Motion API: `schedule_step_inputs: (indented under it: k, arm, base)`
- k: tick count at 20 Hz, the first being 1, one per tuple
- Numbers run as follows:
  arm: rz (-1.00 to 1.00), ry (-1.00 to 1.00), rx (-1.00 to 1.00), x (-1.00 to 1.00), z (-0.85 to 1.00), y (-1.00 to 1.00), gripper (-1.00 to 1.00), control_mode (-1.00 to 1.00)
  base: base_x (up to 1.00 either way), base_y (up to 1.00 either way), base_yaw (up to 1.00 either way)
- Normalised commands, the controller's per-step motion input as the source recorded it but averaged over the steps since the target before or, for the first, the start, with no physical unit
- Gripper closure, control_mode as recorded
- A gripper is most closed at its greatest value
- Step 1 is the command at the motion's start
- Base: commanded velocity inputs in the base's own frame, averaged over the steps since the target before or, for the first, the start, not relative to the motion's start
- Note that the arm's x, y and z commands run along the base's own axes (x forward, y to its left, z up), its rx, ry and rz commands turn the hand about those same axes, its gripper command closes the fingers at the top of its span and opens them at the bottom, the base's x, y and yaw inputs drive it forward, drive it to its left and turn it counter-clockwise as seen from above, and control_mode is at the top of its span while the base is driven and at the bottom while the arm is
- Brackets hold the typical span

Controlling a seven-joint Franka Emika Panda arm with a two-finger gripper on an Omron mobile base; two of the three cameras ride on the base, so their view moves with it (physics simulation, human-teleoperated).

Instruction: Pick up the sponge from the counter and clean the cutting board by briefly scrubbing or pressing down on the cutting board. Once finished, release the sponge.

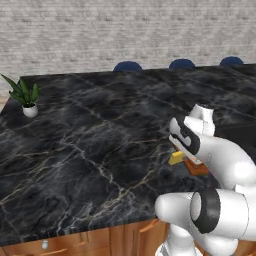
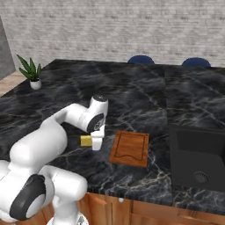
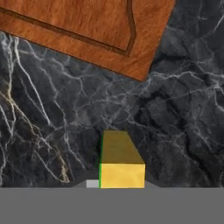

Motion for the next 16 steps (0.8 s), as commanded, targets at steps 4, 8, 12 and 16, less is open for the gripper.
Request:
schedule_step_inputs:
  k: [4,8,12,16]
  arm:
    - [-0.45,0.20,0.15,0.00,-0.01,-1.00,1.00,-1.00]
    - [-0.34,0.00,0.03,-0.02,-0.21,-0.81,1.00,-1.00]
    - [-0.29,0.00,0.03,-0.01,-0.04,-0.85,1.00,-1.00]
    - [-0.23,0.03,-0.01,0.01,-0.29,-0.63,1.00,-1.00]
  base:
    - [0.00,0.00,0.00]
    - [0.00,0.00,0.00]
    - [0.00,0.00,0.00]
    - [0.00,0.00,0.00]
